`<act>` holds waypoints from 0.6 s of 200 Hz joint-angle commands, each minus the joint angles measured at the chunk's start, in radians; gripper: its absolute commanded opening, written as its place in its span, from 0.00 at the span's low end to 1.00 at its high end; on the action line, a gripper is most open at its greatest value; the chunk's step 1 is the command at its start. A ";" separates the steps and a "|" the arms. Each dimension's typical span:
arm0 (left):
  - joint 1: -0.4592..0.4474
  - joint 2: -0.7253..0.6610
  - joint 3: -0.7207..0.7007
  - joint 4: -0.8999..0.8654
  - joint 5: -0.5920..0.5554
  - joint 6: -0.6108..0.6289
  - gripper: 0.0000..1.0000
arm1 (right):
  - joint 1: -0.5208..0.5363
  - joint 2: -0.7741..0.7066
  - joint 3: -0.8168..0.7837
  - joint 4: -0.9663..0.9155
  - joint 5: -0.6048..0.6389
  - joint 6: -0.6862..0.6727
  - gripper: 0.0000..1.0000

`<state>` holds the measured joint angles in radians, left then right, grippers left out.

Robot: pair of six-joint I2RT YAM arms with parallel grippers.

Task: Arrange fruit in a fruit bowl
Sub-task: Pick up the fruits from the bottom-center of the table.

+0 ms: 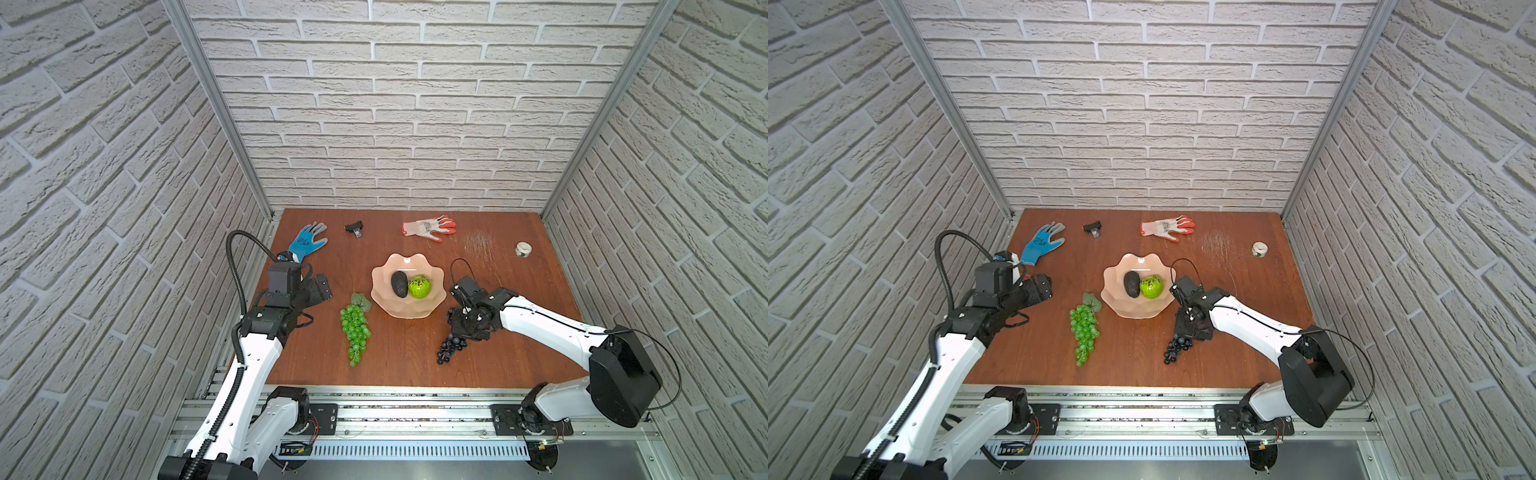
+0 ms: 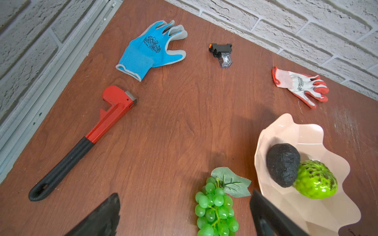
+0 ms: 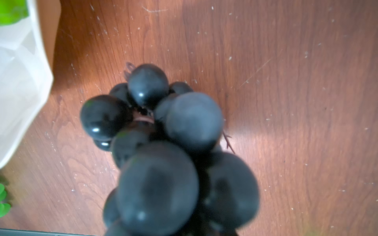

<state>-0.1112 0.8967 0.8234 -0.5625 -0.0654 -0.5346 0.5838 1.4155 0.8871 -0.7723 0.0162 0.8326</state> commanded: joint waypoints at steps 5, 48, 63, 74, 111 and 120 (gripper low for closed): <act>0.004 -0.007 0.020 -0.008 -0.025 0.010 0.98 | 0.007 -0.059 0.036 -0.027 0.040 -0.041 0.32; 0.005 -0.007 0.022 -0.013 -0.034 0.016 0.98 | 0.007 -0.089 0.152 -0.091 0.084 -0.151 0.32; 0.005 -0.009 0.025 -0.015 -0.035 0.016 0.98 | 0.007 -0.074 0.220 -0.126 0.094 -0.210 0.32; 0.005 -0.011 0.026 -0.019 -0.035 0.017 0.98 | 0.007 -0.050 0.277 -0.157 0.099 -0.257 0.32; 0.005 -0.017 0.029 -0.026 -0.042 0.018 0.98 | 0.014 0.049 0.466 -0.248 0.133 -0.424 0.31; 0.005 -0.018 0.031 -0.031 -0.044 0.017 0.98 | 0.014 0.070 0.505 -0.258 0.147 -0.459 0.31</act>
<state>-0.1112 0.8940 0.8257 -0.5842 -0.0895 -0.5304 0.5865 1.4395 1.2984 -0.9627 0.1089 0.5255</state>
